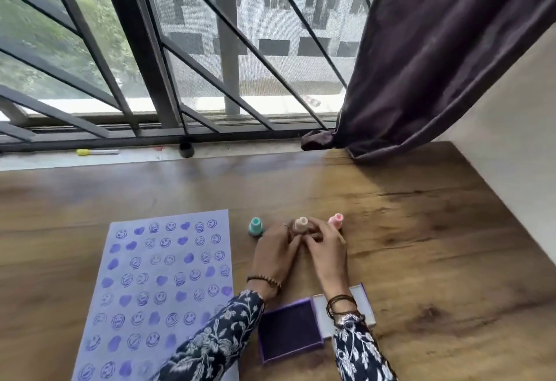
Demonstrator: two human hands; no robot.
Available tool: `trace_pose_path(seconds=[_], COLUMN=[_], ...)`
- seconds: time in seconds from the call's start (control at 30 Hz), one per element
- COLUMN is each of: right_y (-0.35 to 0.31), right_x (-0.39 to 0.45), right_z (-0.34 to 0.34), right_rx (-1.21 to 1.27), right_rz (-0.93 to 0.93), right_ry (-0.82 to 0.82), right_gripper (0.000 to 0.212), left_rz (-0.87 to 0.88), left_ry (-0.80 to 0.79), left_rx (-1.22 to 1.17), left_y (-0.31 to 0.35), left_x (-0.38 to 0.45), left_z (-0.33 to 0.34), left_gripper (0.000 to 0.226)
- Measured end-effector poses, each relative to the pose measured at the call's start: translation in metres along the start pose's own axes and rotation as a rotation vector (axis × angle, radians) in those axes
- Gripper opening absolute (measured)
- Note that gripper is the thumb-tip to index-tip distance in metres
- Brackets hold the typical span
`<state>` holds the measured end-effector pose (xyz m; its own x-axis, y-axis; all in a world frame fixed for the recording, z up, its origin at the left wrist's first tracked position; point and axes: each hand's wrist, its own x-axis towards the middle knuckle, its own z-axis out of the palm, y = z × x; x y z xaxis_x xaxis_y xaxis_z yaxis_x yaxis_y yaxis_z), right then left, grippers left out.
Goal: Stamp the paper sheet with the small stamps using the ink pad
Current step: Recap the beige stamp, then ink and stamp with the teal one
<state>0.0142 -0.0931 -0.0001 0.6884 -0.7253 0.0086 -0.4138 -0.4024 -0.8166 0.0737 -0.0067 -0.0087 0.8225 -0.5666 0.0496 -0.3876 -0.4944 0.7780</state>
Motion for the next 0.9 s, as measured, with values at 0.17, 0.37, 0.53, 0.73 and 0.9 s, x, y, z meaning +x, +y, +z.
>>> trace_pose_path(seconds=[0.17,0.37,0.53,0.73,0.9], right_y=[-0.004,-0.017,-0.035,-0.04,-0.035], right_x=[-0.024,-0.036,-0.017,-0.024,-0.056], right_z=[0.004,0.029,0.047,0.041,0.019], right_rx=[0.011,-0.028,-0.025,0.043,0.191], right_rz=[0.094,-0.001,-0.076,-0.153,-0.085], right_ry=[0.037,-0.091,-0.133,-0.188,-0.216], right_gripper=[0.014,0.01,0.018,0.025,0.016], left_rz=[-0.065,-0.273,-0.312,-0.35,-0.382], left_ry=[0.049,0.203,0.151,0.112,-0.187], left_rx=[0.005,-0.012,-0.037,-0.417,-0.901], left_y=[-0.009,-0.036,-0.035,-0.036,-0.036], left_x=[-0.032,-0.04,-0.011,-0.019,-0.047], left_z=[-0.015,-0.049,-0.056,-0.067,-0.078], left_gripper=[0.007,0.006,0.021,0.012,0.017])
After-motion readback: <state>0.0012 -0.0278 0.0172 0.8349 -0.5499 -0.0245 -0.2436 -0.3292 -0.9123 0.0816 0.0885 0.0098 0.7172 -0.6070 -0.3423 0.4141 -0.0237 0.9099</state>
